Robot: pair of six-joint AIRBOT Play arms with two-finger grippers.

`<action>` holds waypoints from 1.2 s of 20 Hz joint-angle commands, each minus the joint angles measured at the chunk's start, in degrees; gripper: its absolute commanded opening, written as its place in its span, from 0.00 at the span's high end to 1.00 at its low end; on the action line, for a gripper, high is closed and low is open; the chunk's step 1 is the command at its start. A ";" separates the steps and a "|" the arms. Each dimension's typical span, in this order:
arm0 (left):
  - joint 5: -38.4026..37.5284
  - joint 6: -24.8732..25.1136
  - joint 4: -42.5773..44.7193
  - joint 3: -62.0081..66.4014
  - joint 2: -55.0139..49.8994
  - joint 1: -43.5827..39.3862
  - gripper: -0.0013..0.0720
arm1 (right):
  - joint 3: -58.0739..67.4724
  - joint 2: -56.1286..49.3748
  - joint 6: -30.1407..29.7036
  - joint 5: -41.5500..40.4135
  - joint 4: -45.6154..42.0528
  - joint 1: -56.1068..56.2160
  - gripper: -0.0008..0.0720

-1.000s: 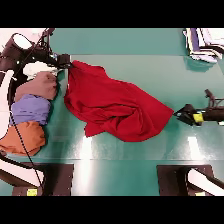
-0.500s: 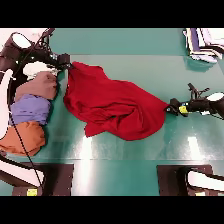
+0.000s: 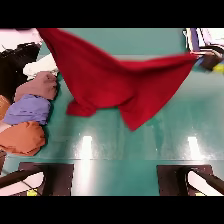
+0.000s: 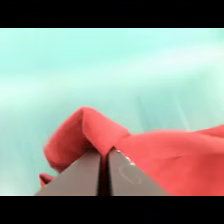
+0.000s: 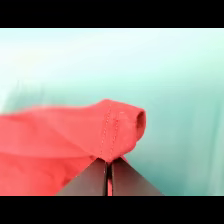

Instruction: Fold the shirts.

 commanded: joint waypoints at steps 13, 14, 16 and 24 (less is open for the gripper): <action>3.28 -0.28 0.90 6.99 24.44 0.07 0.95 | 34.25 13.79 0.55 11.10 -5.42 -17.40 0.97; 2.14 -0.31 0.92 4.26 24.04 0.04 0.95 | 34.23 12.35 1.55 12.63 -5.38 -17.40 0.97; -1.31 -1.33 0.85 -3.30 22.84 0.04 0.95 | 34.21 7.76 3.21 18.71 -5.40 -17.40 0.97; 1.64 -1.09 0.68 -39.91 8.33 0.04 0.95 | 13.99 -15.34 4.74 25.07 -9.40 -5.79 0.97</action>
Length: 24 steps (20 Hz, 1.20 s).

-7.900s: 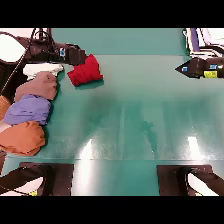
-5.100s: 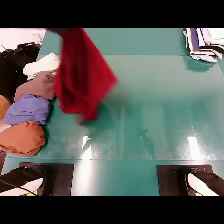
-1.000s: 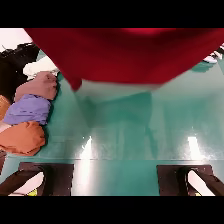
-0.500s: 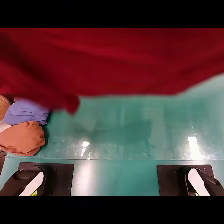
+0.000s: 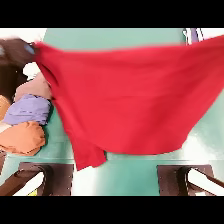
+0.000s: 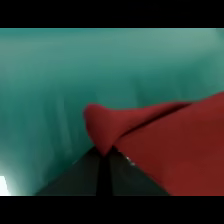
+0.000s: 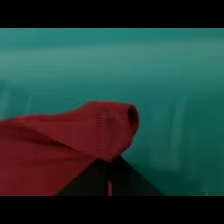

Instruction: Fold the shirts.

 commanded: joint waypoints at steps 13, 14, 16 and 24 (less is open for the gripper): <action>-2.32 1.53 5.90 -6.51 -15.15 5.97 0.25 | -1.97 -20.85 0.13 -2.80 -4.59 10.75 0.33; -4.09 1.20 7.34 -8.41 -12.68 7.04 0.25 | -4.70 -18.51 0.13 -2.64 -4.59 10.01 0.33; -5.53 0.22 8.24 -15.06 -7.82 7.98 0.25 | -12.44 -12.79 0.15 -1.77 -4.52 8.33 0.33; -3.58 -3.15 4.96 -44.92 0.90 8.00 0.25 | -34.36 4.46 0.15 -1.95 -4.39 5.77 0.39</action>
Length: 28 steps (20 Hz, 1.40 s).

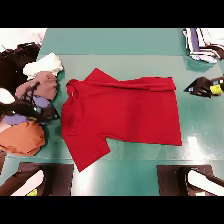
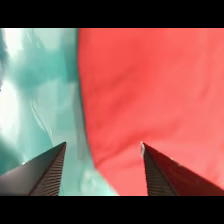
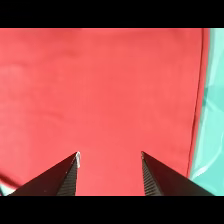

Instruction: Fold the shirts.

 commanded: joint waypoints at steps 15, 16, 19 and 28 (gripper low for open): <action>5.07 4.09 -10.51 -9.77 1.86 0.15 0.95 | -17.09 14.78 0.11 4.90 -5.64 -11.82 0.39; 4.74 4.13 -11.23 -8.48 1.86 0.15 0.95 | -21.00 15.69 0.11 4.83 -8.20 -14.49 0.35; 4.83 4.61 -12.87 -5.88 1.86 0.15 0.95 | -33.44 16.09 0.11 3.72 -9.77 -21.99 0.25; 7.37 5.46 -15.91 -5.55 1.86 0.17 0.95 | -44.46 7.80 -0.04 -7.45 -1.75 -15.52 0.40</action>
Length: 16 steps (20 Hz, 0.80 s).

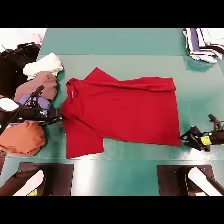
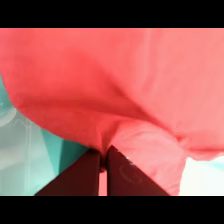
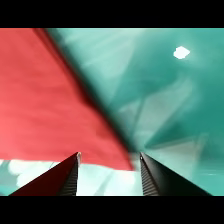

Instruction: Fold the shirts.

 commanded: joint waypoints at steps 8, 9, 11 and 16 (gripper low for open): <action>-0.24 0.04 0.00 5.35 3.37 0.04 0.95 | 9.16 -2.49 -0.04 -0.76 1.42 16.44 0.97; -0.52 -0.76 0.68 8.61 5.68 0.04 0.95 | 12.59 0.07 -0.02 -0.17 1.51 17.27 0.97; -3.13 -1.70 1.95 17.79 9.92 0.04 0.95 | 21.86 5.09 0.04 0.39 1.86 18.34 0.97; -7.91 -1.73 2.12 51.87 13.66 0.04 0.95 | 53.44 13.22 0.22 -3.76 1.62 16.81 0.97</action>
